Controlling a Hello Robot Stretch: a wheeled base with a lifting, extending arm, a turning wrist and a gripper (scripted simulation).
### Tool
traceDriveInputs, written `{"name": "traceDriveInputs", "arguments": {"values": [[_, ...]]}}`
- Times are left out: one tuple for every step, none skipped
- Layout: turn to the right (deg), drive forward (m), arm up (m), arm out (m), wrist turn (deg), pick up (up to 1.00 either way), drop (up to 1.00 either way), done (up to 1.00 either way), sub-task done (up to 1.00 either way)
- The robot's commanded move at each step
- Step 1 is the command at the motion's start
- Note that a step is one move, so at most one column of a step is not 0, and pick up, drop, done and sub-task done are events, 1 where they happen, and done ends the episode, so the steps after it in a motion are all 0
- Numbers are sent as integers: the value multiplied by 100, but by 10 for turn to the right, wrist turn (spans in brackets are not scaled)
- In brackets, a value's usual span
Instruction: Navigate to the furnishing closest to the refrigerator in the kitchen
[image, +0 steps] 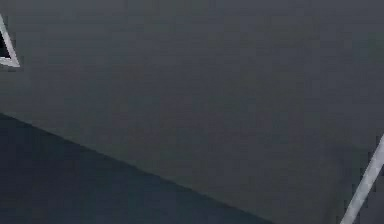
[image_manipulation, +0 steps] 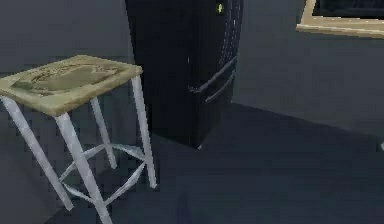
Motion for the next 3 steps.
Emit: {"name": "traceDriveInputs", "arguments": {"values": [[450, 0, 0, 0, 0, 0, 0, 0, 0], [150, 0, 0, 0, 0, 0, 0, 0, 0], [0, 0, 0, 0, 0, 0, 0, 100, 0]]}}
